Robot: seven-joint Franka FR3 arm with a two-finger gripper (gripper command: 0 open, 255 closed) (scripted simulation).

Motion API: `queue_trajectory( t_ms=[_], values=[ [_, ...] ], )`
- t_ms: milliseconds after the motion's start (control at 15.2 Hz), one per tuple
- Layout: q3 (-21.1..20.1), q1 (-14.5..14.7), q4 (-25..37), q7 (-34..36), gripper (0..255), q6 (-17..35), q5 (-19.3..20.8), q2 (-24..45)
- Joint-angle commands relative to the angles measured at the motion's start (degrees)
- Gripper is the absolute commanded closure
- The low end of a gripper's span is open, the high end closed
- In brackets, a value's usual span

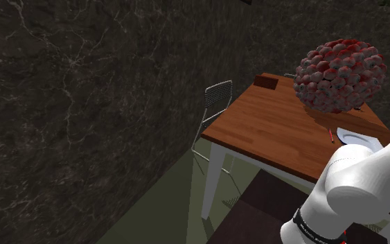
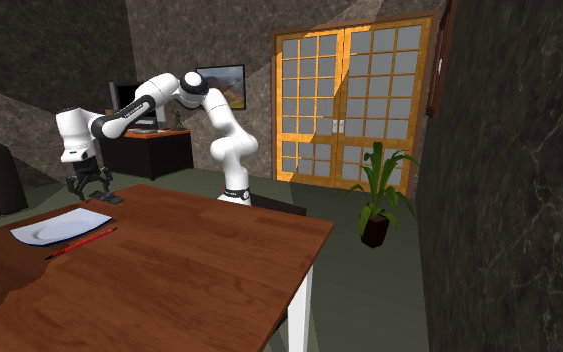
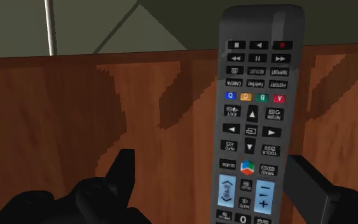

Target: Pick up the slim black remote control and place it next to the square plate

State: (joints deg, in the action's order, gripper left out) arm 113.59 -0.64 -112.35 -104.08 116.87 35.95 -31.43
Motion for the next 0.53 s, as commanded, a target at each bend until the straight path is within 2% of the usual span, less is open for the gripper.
queue_trajectory(
  t_ms=[0,264,462],
  values=[
    [0.1,0.0,-0.2,0.1,0,0.1,0.1,-0.1],
    [-4.0,-2.3,3.1,-2.3,0,-5.0,-4.0,3.1],
    [-4.0,-2.3,3.1,-2.3,0,-5.0,-4.0,3.1]
  ],
)
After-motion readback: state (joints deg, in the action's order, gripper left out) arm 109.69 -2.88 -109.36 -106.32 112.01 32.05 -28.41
